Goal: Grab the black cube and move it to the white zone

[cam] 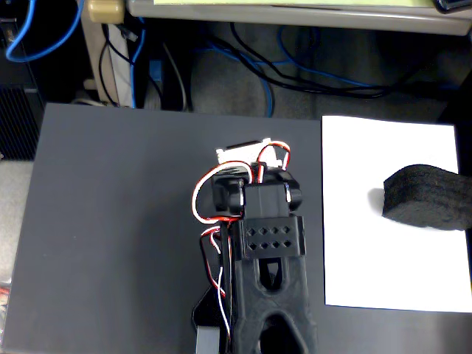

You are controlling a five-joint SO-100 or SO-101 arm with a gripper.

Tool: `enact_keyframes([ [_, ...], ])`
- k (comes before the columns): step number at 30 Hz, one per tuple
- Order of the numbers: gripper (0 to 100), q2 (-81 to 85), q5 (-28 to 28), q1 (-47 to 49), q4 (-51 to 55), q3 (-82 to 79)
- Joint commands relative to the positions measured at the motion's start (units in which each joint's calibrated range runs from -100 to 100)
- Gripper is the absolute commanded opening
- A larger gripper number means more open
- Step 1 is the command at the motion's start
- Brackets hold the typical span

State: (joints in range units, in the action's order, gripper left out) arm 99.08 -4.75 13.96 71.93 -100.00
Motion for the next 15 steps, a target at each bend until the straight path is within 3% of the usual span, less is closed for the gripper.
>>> enact_keyframes([
  [1,1,-0.4,0.8,-5.8,-1.1,0.1],
  [10,2,0.3,0.9,-6.7,-0.7,0.1],
  [15,2,0.4,1.3,-1.7,-1.3,0.1],
])
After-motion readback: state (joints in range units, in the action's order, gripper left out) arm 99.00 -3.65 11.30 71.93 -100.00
